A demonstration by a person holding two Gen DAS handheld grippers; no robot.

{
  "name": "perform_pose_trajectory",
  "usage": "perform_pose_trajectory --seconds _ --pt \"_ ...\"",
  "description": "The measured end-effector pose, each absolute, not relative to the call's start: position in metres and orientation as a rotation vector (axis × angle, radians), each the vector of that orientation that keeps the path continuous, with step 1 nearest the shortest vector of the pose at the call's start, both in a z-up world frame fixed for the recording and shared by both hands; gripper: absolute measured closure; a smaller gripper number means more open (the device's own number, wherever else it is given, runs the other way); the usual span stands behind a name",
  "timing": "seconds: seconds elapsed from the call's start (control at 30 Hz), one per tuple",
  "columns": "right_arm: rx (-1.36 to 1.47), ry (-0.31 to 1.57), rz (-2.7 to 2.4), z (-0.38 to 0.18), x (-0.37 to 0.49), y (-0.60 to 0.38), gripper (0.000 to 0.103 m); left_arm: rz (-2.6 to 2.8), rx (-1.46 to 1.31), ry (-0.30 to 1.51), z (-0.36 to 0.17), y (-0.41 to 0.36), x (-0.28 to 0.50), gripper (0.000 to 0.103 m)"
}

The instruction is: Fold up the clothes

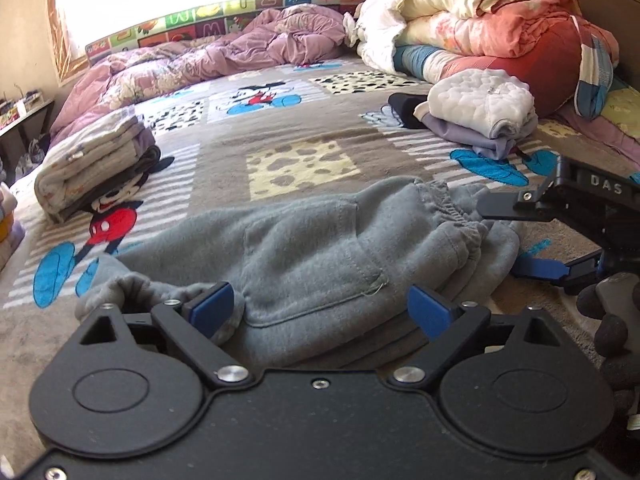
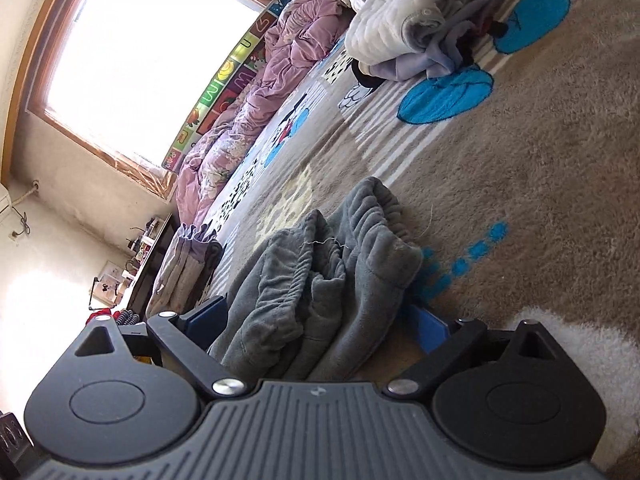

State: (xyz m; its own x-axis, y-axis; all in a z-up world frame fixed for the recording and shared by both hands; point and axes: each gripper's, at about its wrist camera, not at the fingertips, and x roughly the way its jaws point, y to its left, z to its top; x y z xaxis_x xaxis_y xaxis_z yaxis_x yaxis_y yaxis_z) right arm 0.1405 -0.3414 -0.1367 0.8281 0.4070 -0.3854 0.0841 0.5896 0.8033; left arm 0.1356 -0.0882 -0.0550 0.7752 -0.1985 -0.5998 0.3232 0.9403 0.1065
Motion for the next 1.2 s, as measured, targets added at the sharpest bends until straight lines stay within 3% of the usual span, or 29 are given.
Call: perform_pose_trajectory --seconds 0.17,0.37,0.43,0.47,0.53,0.57,0.7,1.2 --pt "0.960 0.574 0.201 -0.141 0.141 -0.344 0.017 -0.345 0.268 0.610 -0.051 -0.099 0.131 0.008" --pt "0.959 0.564 0.204 -0.142 0.141 -0.343 0.024 -0.398 0.364 0.649 -0.079 -0.141 0.153 0.029" --pt "0.964 0.560 0.198 -0.143 0.141 -0.344 0.025 -0.371 0.394 0.649 -0.084 -0.150 0.161 0.038" --pt "0.966 0.557 0.197 -0.143 0.141 -0.344 0.025 -0.363 0.377 0.648 -0.082 -0.150 0.164 0.049" --pt "0.960 0.554 0.194 -0.144 0.141 -0.343 0.025 -0.371 0.285 0.648 -0.072 -0.144 0.168 0.070" --pt "0.957 0.552 0.193 -0.144 0.142 -0.342 0.025 -0.368 0.253 0.644 -0.067 -0.142 0.170 0.090" --pt "0.964 0.535 0.204 -0.144 0.143 -0.342 0.020 -0.331 0.160 0.599 -0.049 -0.125 0.174 0.097" --pt "0.991 0.516 0.240 -0.142 0.139 -0.342 0.021 0.063 -0.275 0.421 0.020 0.073 0.194 0.099"
